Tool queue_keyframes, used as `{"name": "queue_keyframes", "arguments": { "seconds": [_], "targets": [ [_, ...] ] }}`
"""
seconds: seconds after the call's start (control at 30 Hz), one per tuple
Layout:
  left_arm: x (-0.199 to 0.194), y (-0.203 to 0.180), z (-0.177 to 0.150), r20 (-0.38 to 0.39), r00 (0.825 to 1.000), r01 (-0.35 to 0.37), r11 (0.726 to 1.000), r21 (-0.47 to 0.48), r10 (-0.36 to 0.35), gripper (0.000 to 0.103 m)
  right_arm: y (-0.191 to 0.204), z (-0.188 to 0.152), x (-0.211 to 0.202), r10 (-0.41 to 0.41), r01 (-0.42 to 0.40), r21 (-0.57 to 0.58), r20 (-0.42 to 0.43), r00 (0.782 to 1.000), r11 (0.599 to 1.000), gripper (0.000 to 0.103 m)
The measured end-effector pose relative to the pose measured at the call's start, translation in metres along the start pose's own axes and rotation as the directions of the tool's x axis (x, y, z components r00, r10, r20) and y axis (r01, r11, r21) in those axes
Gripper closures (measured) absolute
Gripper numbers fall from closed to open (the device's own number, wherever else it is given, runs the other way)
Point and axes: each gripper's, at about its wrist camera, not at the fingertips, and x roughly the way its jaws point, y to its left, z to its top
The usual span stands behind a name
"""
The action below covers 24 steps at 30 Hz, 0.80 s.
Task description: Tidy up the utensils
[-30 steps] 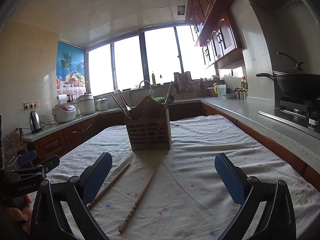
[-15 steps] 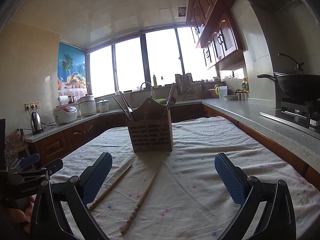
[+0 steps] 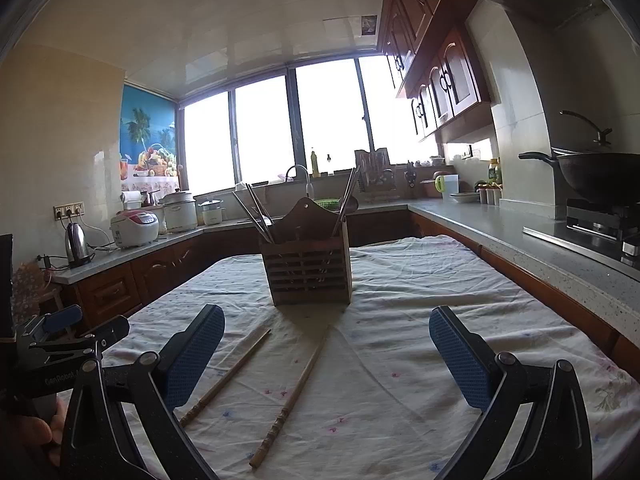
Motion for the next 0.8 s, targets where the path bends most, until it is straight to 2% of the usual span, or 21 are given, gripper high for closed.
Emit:
{"name": "queue_keyframes", "arguments": {
  "seconds": [0.8],
  "targets": [
    [-0.0019,-0.0043,0.0004,-0.001,1.000,-0.003,1.000,0.001,0.003,0.001,0.0013,0.0016,-0.0017,0.006,-0.006,0.003,0.003,1.000,1.000,0.000]
  ]
}}
